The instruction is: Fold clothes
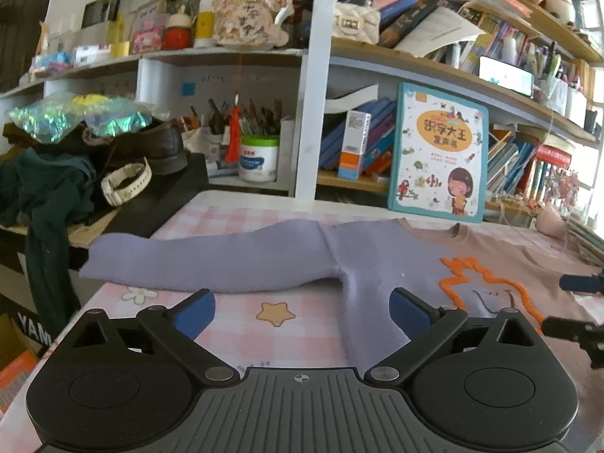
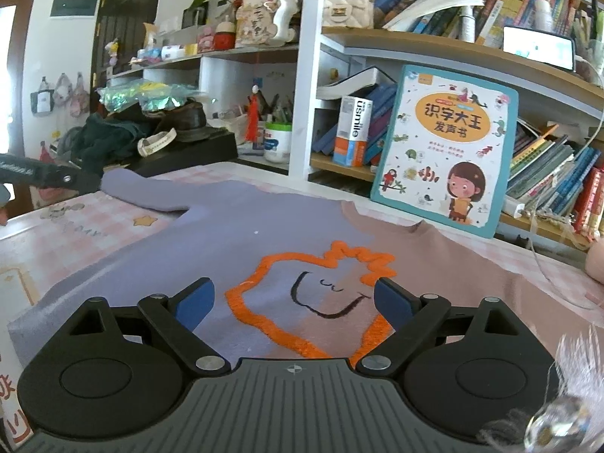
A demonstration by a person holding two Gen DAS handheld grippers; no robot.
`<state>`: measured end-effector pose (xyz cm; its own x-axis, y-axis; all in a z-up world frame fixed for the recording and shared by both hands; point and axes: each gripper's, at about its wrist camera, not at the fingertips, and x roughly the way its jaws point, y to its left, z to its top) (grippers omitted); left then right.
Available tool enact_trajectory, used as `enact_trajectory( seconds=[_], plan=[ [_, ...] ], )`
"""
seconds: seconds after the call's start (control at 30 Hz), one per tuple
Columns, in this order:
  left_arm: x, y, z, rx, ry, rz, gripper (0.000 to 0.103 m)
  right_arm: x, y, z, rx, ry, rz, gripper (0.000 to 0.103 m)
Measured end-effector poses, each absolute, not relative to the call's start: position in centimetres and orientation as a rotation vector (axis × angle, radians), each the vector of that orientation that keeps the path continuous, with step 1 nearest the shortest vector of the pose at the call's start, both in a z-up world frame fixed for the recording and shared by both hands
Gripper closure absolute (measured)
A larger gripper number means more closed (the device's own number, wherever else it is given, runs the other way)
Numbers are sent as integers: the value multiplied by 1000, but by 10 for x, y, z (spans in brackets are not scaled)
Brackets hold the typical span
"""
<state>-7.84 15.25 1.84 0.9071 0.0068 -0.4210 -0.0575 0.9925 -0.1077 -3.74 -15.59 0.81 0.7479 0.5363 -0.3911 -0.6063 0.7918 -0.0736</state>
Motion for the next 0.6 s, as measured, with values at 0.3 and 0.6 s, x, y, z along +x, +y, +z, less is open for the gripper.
enact_trajectory(
  seconds=[0.3,0.6],
  plan=[
    [-51,202,7,-218,471,159,2,-35,-152,0,-191,382,655,11],
    [-24,290,-4,-405,564,358,3,-33,-148,-2,-206,410,652,9]
  ],
)
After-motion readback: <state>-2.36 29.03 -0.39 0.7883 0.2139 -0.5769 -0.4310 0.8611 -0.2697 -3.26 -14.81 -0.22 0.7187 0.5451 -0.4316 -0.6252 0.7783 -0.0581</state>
